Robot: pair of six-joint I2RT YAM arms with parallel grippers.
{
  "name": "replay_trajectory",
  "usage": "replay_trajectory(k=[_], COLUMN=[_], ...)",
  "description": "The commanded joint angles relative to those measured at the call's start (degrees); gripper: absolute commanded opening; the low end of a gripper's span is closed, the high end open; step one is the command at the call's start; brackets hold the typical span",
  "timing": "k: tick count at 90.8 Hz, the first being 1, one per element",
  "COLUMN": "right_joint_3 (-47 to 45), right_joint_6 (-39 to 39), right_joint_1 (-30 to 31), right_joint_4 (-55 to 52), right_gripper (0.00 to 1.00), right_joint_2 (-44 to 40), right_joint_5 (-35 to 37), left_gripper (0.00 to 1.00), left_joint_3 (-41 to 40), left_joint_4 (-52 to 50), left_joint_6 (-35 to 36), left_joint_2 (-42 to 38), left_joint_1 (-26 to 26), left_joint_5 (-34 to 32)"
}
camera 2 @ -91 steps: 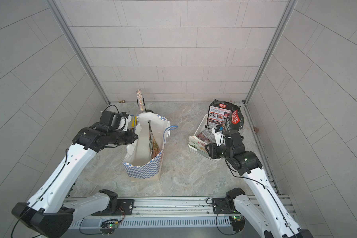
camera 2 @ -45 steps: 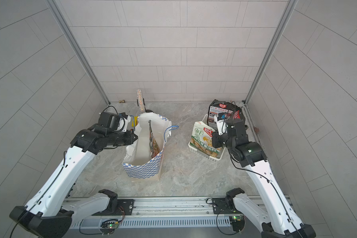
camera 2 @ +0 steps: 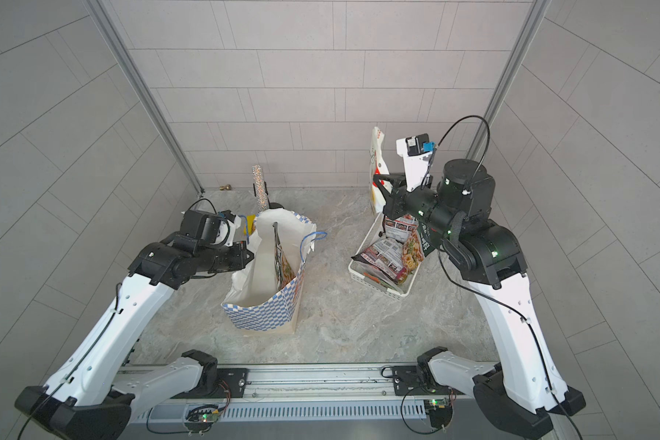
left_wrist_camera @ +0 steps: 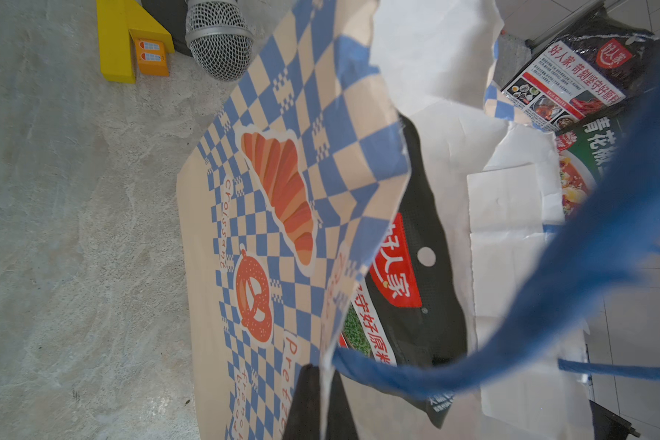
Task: Place the condiment packets inside the bag
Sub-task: Pick up the condiment packet from the storage box, then place the condiment packet in the paper bag.
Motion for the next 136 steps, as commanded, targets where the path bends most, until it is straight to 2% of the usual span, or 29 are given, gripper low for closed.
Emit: replay_trajectory(k=[1,17,35,71,101,127,136], right_joint_3=[4.4,13.7,16.0,-10.7,-20.9,-26.2,-26.2], right_joint_6=[5.4,6.7,9.7,20.8,21.5,23.6,22.4], right_joint_1=[5.7,16.6,21.9,23.8,23.9,24.0,24.0], right_joint_4=[10.2,13.1,16.8,30.0,28.5,27.6,25.9], right_gripper=[0.00,0.00,0.00,0.00,0.00,0.00,0.15], right_joint_2=[1.8,9.0,15.2,14.5,11.3,11.2,11.2], right_joint_5=[-7.0,-8.6,-11.2,-11.1,-4.4,5.6,7.8], left_gripper=[0.00,0.00,0.00,0.00,0.00,0.00,0.00], left_joint_3=[-0.8,-0.6,-0.7,-0.8,-1.0,-1.1,-1.0], left_joint_4=[0.0,0.0,0.0,0.2,0.9,0.8,0.8], left_joint_6=[0.2,0.1,0.2,0.3,0.3,0.3,0.3], left_joint_2=[-0.7,-1.2,-1.2,-1.5,-0.6,-0.6,-0.6], left_joint_1=[-0.3,-0.3,-0.3,-0.3,-0.3,-0.4,-0.3], left_joint_5=[1.5,1.4,1.4,0.5,0.9,0.7,0.9])
